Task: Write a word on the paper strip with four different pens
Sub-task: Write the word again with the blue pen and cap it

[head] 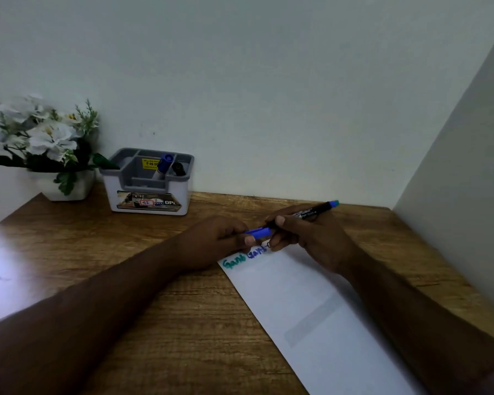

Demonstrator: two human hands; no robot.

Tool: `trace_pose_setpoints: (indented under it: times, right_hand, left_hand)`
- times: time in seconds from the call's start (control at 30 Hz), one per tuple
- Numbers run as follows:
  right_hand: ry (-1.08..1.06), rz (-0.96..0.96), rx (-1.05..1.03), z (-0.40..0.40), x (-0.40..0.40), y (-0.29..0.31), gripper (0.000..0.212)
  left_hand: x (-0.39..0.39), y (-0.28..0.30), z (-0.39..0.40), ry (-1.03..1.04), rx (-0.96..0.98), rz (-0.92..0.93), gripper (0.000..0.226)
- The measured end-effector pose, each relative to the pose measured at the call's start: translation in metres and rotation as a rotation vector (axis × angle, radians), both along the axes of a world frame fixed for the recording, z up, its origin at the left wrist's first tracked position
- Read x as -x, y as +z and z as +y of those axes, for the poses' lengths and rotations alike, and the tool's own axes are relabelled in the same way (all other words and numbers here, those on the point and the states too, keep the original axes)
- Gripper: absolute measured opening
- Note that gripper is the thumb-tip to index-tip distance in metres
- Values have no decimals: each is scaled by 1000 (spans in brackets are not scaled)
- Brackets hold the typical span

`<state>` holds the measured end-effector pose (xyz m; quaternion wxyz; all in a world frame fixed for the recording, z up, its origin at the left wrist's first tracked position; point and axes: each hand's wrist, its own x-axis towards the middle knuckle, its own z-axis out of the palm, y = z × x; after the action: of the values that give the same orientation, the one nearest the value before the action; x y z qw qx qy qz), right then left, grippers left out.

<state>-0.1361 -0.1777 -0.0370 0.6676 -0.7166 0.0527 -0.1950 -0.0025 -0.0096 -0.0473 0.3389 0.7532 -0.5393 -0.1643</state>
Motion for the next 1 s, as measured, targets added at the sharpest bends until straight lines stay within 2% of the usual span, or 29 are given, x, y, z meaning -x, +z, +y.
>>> trace_pose_setpoints:
  times: [0.07,0.2,0.4,0.7,0.8,0.9,1.0]
  right_hand:
    - [-50,-84,-51,-3,0,6,13]
    - [-116,-208,-129,-16,7,12,27]
    - [-47,-155,-87,-11,6,8,29]
    - [-23,-107,-60,-10,5,7,35]
    - [-36,-91,-44,-10,7,8,31]
    - [-10,-37,-1,-8,10,7,13]
    - [35,84,91,-2,8,3,24]
  left_hand:
    - [-1,-1,0,7,9,16,27]
    - [-2,1,1,9,17,20,45]
    - [-2,1,0,12,3,1,35]
    - [-5,-2,0,3,9,-1,36]
    - [-5,1,1,9,11,6,33]
    - [-4,1,1,17,22,25,24]
    - [-5,-1,0,6,33,-9,24]
